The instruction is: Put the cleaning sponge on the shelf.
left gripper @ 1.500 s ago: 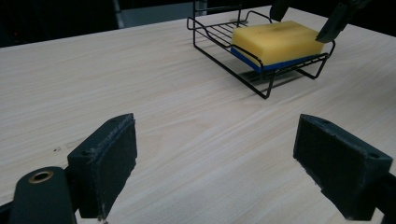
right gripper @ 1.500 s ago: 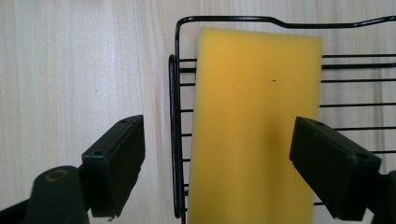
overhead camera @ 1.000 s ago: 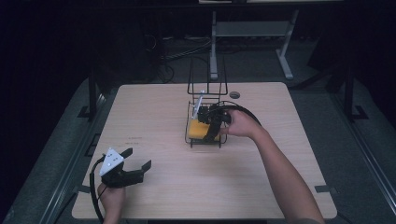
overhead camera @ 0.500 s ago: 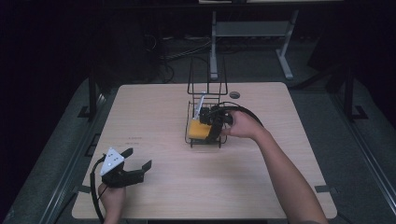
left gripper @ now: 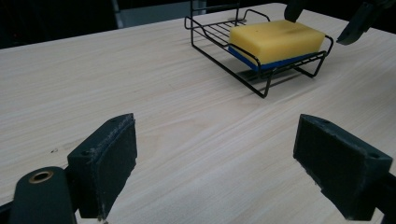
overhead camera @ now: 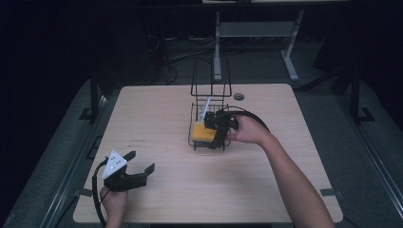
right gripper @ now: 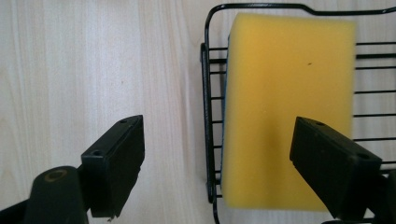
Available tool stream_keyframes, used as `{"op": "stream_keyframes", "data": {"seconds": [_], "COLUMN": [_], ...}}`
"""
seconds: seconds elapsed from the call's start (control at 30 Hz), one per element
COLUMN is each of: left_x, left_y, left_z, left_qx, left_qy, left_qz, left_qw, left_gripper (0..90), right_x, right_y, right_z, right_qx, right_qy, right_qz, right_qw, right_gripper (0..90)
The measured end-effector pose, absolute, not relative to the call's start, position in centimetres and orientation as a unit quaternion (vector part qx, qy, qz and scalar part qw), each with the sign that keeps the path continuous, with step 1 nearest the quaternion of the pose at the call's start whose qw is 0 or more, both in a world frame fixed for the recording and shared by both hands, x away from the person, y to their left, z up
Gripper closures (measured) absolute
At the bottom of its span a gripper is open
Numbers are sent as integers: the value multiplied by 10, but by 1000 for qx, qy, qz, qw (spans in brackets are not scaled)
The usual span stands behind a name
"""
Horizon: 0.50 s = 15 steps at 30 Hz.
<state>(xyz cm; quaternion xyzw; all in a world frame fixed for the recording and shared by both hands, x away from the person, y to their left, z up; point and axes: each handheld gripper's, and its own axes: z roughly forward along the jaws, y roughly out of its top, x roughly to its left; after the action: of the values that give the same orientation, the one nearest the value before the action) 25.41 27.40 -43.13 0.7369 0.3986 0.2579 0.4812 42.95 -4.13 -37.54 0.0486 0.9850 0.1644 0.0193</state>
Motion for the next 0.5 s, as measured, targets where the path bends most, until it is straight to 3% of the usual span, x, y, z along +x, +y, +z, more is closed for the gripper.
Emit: {"op": "stream_keyframes", "data": {"seconds": [0.5], "left_x": [253], "left_y": [275], "left_z": [-430], "left_qx": [736], "left_qy": [397], "left_qz": [258], "left_qw": [484], "left_gripper": [128], "right_x": [417], "right_y": [-39], "right_z": [-376], "right_qx": [41], "right_qy": [984], "right_qz": [169], "right_qw": [26], "right_gripper": [177]}}
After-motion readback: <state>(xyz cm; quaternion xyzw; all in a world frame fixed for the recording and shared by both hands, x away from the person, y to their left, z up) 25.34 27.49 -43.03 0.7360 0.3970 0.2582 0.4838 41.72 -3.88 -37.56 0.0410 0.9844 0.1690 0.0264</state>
